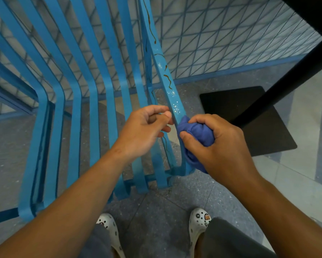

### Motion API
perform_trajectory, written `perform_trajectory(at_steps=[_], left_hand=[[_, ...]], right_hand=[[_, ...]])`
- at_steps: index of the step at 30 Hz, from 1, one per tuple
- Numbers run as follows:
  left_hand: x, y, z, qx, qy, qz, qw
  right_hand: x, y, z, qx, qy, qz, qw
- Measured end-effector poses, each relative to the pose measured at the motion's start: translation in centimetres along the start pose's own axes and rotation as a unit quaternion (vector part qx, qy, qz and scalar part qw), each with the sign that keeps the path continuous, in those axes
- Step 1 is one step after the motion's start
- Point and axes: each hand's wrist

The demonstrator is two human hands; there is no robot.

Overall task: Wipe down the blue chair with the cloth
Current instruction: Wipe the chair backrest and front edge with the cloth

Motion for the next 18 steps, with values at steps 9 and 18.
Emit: perform_trajectory(at_steps=[9, 18], left_hand=[[0.4, -0.3, -0.7, 0.009, 0.024, -0.024, 0.999], [0.3, -0.6, -0.9, 0.063, 0.038, -0.001, 0.997]], right_hand=[[-1.0, 1.9, -1.9, 0.076, 0.022, 0.000, 0.997], [-0.9, -0.9, -0.7, 0.004, 0.002, 0.009, 1.000]])
Point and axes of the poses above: each hand's wrist, its own z-axis away from the middle knuckle, its own x-axis out of the palm, y = z × x, and after that the axes turned 10 degrees about z, right-handed
